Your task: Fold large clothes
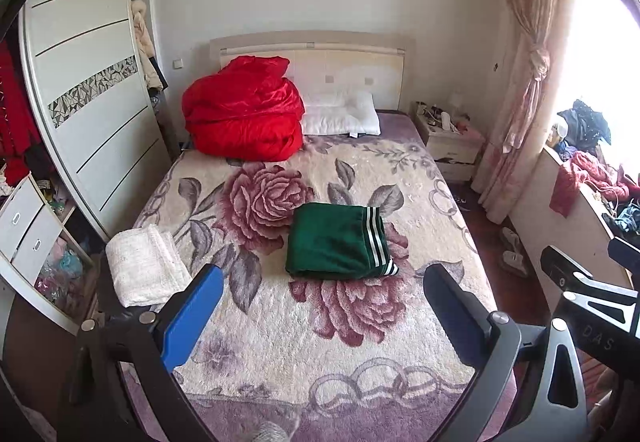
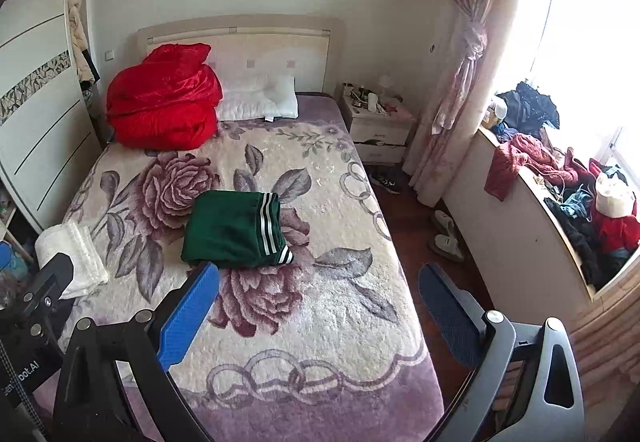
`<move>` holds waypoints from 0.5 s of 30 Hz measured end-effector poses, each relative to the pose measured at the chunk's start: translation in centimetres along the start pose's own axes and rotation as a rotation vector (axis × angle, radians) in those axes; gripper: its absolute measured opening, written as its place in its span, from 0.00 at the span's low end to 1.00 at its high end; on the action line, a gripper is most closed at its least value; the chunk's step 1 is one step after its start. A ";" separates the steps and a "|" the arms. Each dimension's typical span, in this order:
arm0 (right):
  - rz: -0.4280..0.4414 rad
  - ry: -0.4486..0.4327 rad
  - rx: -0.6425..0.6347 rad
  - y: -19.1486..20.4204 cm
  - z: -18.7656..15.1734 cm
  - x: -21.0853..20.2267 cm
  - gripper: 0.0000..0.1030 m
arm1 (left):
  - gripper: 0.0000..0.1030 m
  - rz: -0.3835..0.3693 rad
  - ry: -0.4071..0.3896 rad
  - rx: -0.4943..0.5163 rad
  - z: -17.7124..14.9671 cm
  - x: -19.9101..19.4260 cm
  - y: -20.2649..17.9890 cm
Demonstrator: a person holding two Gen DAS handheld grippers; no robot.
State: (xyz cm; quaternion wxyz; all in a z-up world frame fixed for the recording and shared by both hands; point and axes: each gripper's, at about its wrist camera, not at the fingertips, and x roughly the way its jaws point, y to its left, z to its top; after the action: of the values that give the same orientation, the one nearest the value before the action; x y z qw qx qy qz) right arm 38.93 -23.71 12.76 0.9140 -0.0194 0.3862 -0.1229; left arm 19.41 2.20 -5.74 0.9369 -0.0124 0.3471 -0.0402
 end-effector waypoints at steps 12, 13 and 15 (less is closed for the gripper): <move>0.040 -0.050 -0.013 -1.3 -2.0 -8.9 0.99 | 1.00 0.042 -0.041 -0.010 -0.2 -4.6 1.0; 0.044 -0.056 -0.015 -1.5 -1.8 -9.1 0.99 | 1.00 0.049 -0.044 -0.010 -0.4 -4.9 1.1; 0.048 -0.069 -0.018 -1.7 -1.8 -10.3 0.99 | 1.00 0.050 -0.047 -0.018 -0.5 -5.5 1.2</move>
State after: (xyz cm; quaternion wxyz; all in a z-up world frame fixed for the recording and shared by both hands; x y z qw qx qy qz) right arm 30.41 -22.82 18.92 0.9293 -0.0224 0.3558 -0.0968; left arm 15.02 3.85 -2.65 0.9454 -0.0131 0.3253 -0.0135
